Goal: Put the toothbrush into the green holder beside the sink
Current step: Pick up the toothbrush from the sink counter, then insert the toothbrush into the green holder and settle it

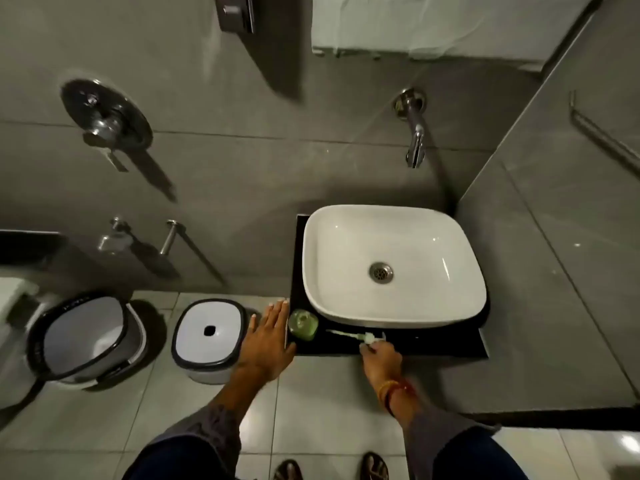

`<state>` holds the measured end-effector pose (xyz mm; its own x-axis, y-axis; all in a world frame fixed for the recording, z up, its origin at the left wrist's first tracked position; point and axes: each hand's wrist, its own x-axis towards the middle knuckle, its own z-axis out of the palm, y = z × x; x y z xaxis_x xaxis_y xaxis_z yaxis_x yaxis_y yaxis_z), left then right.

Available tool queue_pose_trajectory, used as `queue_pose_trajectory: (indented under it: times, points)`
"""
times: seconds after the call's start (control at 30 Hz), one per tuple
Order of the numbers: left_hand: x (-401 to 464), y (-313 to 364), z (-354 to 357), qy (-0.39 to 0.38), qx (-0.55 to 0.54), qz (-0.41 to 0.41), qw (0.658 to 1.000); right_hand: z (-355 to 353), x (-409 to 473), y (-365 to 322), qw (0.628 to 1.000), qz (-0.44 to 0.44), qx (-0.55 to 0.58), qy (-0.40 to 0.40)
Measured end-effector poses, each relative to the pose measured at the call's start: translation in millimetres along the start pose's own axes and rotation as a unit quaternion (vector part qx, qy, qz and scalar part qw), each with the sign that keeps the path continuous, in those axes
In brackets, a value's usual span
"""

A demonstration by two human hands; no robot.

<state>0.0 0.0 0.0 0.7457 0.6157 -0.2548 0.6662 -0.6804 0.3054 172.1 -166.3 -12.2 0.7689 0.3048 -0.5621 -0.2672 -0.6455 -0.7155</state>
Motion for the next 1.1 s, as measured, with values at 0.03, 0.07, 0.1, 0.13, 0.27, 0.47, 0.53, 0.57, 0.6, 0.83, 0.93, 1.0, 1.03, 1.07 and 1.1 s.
queue_pose_trajectory:
  times: [0.03,0.07,0.1,0.13,0.27,0.47,0.53,0.57,0.6,0.83,0.93,1.0,1.03,1.07,1.1]
  points:
    - [-1.1,2.1,7.3,-0.002,-0.01,-0.003,1.0,4.2,10.7,3.7,0.997,0.058,0.03,0.032]
    - [-1.0,3.4,11.9,0.002,-0.028,-0.007,1.0,5.2,15.4,1.2,0.99,0.111,0.076,0.053]
    - [-3.4,4.8,18.1,0.011,-0.036,-0.007,0.999,7.0,21.7,1.4,0.982,0.135,0.113,0.068]
    - [-5.6,5.8,25.3,0.023,-0.044,-0.001,0.999,9.2,26.8,-0.3,0.974,0.154,0.143,0.08]
    - [-4.5,4.8,40.0,0.043,-0.09,0.007,0.995,25.7,47.1,-2.0,0.935,0.196,0.278,0.099]
    - [-1.9,-1.5,44.9,0.062,-0.088,0.024,0.994,37.1,52.3,2.6,0.919,0.224,0.279,0.167]
    - [-2.5,-2.2,43.1,0.059,-0.081,0.024,0.995,34.6,38.7,4.7,0.918,0.226,0.274,0.177]
    - [-2.1,-2.4,42.5,0.057,-0.075,0.024,0.995,32.2,30.4,5.4,0.92,0.216,0.276,0.177]
    - [-1.9,-2.9,41.7,0.053,-0.073,0.022,0.996,30.1,22.2,4.9,0.922,0.196,0.286,0.173]
    - [-1.7,-1.9,39.5,0.054,-0.074,0.018,0.996,14.3,-34.4,-45.7,0.933,-0.101,0.318,0.136]
    - [-1.2,1.5,38.9,0.053,-0.061,0.018,0.997,22.3,-40.5,-67.4,0.938,-0.184,0.272,0.113]
    - [-1.5,2.4,39.0,0.047,-0.051,0.013,0.997,32.2,-42.2,-73.6,0.943,-0.215,0.235,0.1]
    - [-1.4,3.1,39.2,0.046,-0.049,0.011,0.998,37.0,-42.2,-75.1,0.944,-0.23,0.215,0.094]
    - [-1.2,3.9,39.3,0.044,-0.048,0.009,0.998,41.7,-42.3,-76.3,0.946,-0.241,0.197,0.09]
    - [-0.9,5.0,39.2,0.041,-0.049,0.007,0.998,46.1,-42.0,-77.1,0.948,-0.248,0.182,0.086]
